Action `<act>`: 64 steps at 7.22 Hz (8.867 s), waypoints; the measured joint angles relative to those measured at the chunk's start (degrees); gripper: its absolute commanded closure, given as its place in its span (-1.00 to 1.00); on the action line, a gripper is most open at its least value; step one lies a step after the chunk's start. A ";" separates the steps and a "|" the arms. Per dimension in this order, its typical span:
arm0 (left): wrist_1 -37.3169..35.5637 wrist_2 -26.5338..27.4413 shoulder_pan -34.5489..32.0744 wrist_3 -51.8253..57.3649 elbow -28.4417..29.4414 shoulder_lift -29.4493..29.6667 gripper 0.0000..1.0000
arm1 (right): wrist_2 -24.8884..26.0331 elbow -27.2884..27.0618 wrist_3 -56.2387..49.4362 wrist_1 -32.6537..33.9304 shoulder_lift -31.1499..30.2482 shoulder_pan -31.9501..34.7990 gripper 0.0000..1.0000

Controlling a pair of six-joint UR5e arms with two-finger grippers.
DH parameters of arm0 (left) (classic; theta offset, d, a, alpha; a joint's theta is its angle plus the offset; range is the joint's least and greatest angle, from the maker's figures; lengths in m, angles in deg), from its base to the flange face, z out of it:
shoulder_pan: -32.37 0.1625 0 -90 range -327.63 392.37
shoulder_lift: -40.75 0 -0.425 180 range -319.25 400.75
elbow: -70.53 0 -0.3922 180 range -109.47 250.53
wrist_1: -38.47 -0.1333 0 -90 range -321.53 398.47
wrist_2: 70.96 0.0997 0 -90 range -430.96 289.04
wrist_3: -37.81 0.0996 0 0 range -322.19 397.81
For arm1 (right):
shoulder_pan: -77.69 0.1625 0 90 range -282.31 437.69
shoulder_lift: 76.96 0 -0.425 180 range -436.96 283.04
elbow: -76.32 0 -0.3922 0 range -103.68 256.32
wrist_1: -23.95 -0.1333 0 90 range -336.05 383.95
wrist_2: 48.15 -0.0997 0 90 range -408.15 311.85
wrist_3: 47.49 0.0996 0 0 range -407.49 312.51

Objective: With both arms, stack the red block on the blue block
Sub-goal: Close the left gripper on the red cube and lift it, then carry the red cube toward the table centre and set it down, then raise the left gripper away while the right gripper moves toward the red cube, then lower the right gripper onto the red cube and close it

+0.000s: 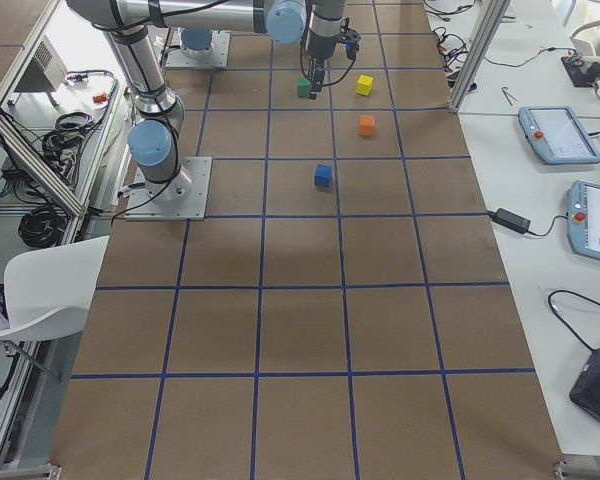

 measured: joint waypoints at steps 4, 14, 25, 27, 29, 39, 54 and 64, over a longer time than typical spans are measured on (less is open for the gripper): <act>-1.67 3.94 -0.51 -0.10 1.39 -0.36 1.00 | 0.15 0.05 0.00 0.01 -0.04 0.00 -1.00; 21.00 -8.07 -20.28 -34.02 24.38 1.76 1.00 | 0.31 0.02 0.02 -0.67 -0.14 -0.16 -1.00; 6.78 -12.30 -35.39 -52.87 24.29 13.60 -0.63 | 0.27 -0.07 0.00 -0.69 -0.01 -0.16 -1.00; 6.32 -12.09 -35.84 -52.81 24.19 13.98 -1.00 | 0.27 -0.01 0.00 -0.58 -0.01 -0.16 -1.00; 7.76 -11.16 -35.66 -52.67 24.70 12.34 -1.00 | 0.25 0.09 0.06 -0.44 -0.06 -0.16 -1.00; 37.48 1.61 -17.54 -29.94 36.00 -1.25 -1.00 | -4.27 0.11 7.40 7.31 4.90 3.66 -1.00; 37.27 -3.57 -9.19 -19.95 34.92 -4.37 -1.00 | -7.70 -1.25 3.30 35.34 27.59 19.56 -1.00; 37.27 -3.54 -9.40 -20.02 34.81 -4.15 -1.00 | -7.76 -3.54 2.84 35.81 29.18 20.23 1.00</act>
